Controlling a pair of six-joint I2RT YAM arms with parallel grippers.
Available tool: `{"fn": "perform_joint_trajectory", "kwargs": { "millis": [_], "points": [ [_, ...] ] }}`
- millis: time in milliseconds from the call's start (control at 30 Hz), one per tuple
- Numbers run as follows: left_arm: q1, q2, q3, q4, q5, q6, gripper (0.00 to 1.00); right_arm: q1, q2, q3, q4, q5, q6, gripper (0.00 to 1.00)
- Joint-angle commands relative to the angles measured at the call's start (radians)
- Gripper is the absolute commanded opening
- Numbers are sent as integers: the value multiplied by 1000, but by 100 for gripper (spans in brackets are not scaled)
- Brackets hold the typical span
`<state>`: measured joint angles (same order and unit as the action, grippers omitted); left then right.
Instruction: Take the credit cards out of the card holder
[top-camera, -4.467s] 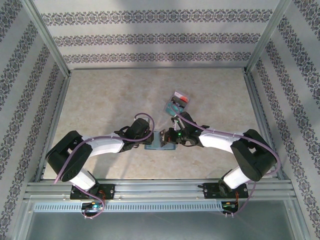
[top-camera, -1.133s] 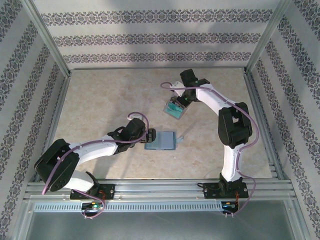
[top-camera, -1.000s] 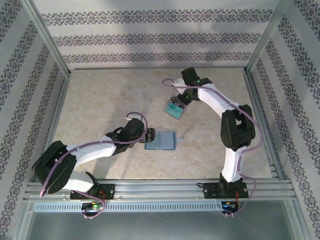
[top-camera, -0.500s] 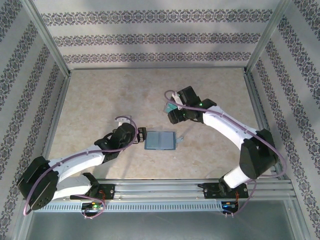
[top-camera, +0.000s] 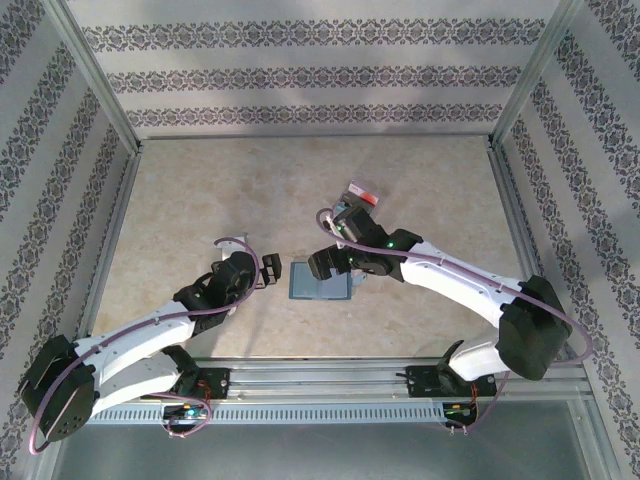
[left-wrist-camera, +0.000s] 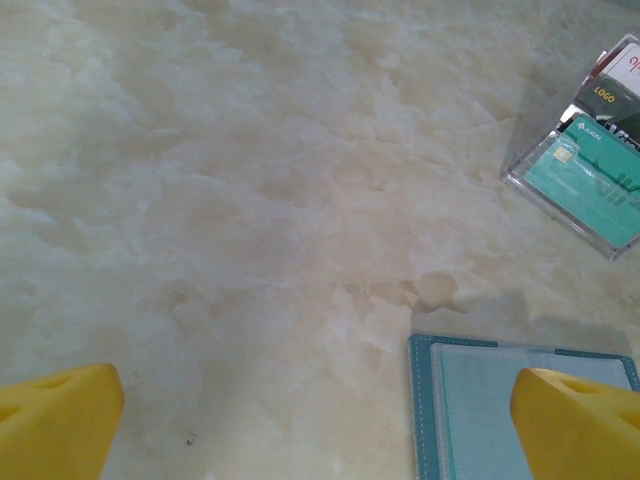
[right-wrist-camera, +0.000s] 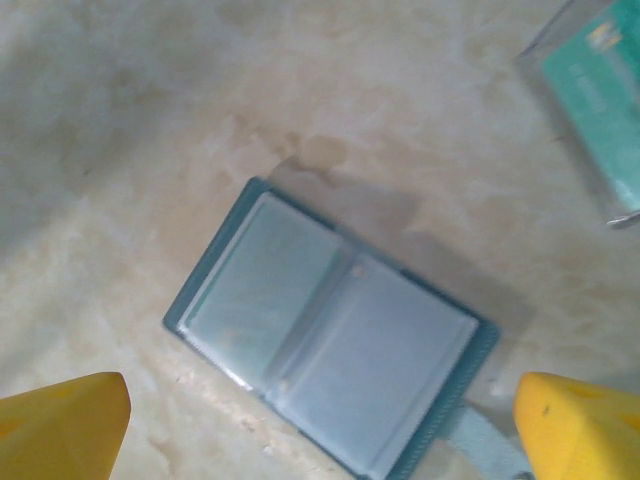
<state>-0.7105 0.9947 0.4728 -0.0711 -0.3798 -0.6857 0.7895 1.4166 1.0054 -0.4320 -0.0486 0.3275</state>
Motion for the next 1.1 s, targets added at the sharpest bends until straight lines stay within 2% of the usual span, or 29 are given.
{"fn": "perform_joint_trajectory", "kwargs": {
  "millis": [0,100,267,400,600,867,1067],
  "points": [
    [17,-42,-16,-65,-45,-14,99,73,5,-13,102,3,19,98],
    [20,-79,-22,-91,-59,-15,99,156,-1,-27,126,176,51,98],
    [24,-156,-48,-125,-85,-28,99,161,57,66,-4,244,97,98],
    [32,-197,-59,-148,-93,-30,99,163,150,142,-90,235,134,98],
    [48,-200,-46,-178,-97,-21,99,177,334,279,-226,224,180,84],
    [75,-199,-41,-210,-93,-24,99,195,479,377,-259,191,188,74],
    [83,-192,-46,-208,-85,-29,99,197,546,403,-275,209,202,72]
  ]
}}
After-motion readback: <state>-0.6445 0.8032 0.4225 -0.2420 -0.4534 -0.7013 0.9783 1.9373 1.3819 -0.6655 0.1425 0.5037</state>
